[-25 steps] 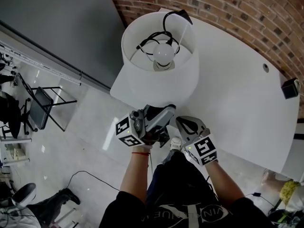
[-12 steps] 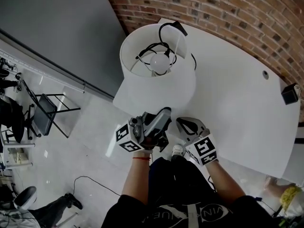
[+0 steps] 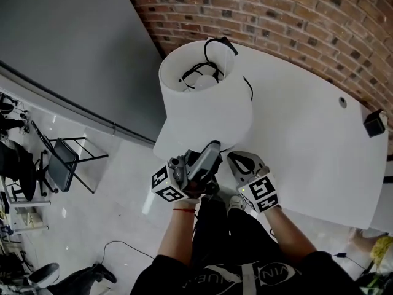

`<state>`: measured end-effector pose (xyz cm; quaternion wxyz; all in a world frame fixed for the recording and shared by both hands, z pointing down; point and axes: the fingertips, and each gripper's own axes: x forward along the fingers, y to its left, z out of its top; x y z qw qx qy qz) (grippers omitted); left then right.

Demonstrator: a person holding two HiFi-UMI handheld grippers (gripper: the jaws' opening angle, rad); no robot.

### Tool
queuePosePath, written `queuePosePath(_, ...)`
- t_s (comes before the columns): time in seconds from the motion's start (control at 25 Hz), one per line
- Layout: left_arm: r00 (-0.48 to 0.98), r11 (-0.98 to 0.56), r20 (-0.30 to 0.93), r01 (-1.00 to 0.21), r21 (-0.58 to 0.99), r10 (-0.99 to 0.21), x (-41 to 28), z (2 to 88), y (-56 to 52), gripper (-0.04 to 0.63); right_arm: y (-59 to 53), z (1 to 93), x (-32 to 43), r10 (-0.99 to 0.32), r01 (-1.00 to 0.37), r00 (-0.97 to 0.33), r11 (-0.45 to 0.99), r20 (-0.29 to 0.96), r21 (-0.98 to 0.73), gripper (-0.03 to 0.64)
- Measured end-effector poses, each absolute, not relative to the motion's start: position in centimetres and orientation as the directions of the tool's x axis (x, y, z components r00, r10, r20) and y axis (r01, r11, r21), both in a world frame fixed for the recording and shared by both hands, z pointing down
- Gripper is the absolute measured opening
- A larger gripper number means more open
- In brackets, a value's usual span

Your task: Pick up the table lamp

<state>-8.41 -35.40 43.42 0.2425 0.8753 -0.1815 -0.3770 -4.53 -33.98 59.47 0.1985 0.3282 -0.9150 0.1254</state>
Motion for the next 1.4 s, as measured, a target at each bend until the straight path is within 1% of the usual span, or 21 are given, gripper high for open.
queuePosePath(0.28,0.672,-0.821,-0.571,-0.096,0.563,-0.471,-9.9,42.6,-37.7,0.008,-37.6,59.9,-5.4,-0.593,-0.715,-0.637,0.694,0.492,-0.089,0.003)
queuePosePath(0.44,0.676,-0.819,-0.575,-0.074,0.569,-0.46,-10.4,42.4,-39.0,0.008,-38.7,60.4,-6.1,-0.594,-0.727,-0.62,0.68,0.512,-0.092,0.006)
queuePosePath(0.52,0.673,-0.816,-0.579,-0.063,0.575,-0.46,-10.7,42.2,-39.7,0.008,-39.3,60.4,-6.7,-0.589,-0.726,-0.621,0.681,0.517,-0.098,0.035)
queuePosePath(0.68,0.667,-0.808,-0.59,-0.031,0.589,-0.455,-11.6,42.1,-40.9,0.008,-40.6,60.4,-7.8,-0.591,-0.733,-0.614,0.673,0.523,-0.098,0.038)
queuePosePath(0.8,0.667,-0.804,-0.593,-0.014,0.594,-0.45,-12.0,42.0,-41.6,0.008,-41.7,60.4,-8.3,-0.597,-0.743,-0.603,0.662,0.529,-0.101,0.078)
queuePosePath(1.04,0.666,-0.792,-0.597,0.014,0.61,-0.448,-12.9,41.9,-43.3,0.008,-43.3,60.5,-9.3,-0.589,-0.748,-0.602,0.652,0.539,-0.122,0.118)
queuePosePath(1.24,0.654,-0.78,-0.598,0.02,0.626,-0.463,-13.7,42.0,-44.5,0.008,-44.0,60.4,-9.9,-0.583,-0.75,-0.612,0.643,0.534,-0.156,0.127)
queuePosePath(1.4,0.651,-0.776,-0.6,0.027,0.63,-0.464,-13.9,42.1,-44.7,0.008,-44.5,60.7,-10.3,-0.583,-0.753,-0.599,0.644,0.549,-0.138,0.136)
